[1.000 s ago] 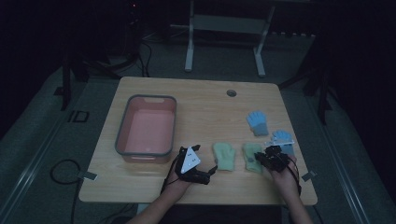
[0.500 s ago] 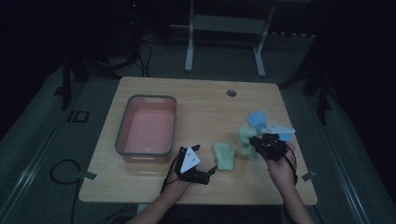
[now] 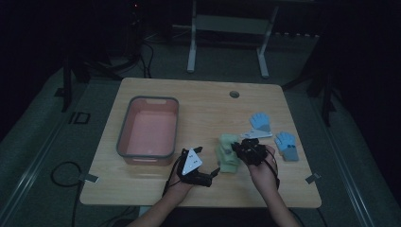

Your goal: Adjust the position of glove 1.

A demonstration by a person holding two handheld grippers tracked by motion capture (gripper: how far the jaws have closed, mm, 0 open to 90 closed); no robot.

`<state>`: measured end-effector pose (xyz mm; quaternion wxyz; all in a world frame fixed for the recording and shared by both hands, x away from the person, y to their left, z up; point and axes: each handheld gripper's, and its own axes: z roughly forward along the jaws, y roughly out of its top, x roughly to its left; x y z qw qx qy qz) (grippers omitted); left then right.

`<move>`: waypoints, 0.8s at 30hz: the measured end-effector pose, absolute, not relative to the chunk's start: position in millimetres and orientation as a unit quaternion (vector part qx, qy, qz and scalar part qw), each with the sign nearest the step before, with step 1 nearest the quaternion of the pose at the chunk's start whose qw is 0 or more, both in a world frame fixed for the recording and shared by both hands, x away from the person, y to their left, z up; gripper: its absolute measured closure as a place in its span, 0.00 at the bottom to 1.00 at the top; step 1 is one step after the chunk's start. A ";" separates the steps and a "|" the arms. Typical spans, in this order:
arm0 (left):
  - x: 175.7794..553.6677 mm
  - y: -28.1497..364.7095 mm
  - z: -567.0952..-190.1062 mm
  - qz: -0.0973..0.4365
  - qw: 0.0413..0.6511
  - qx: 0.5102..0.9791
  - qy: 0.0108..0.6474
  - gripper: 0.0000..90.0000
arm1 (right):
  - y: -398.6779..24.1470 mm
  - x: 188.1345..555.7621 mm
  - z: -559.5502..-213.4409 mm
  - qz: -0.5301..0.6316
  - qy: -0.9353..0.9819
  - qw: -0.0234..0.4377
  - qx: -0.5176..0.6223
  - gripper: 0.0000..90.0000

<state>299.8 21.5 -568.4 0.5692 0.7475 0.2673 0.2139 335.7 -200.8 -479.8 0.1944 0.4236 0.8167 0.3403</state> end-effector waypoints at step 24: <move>303.3 23.6 -568.0 0.194 0.569 0.752 0.272 0.02 | -198.9 340.6 -526.6 0.314 0.827 0.159 0.439 0.92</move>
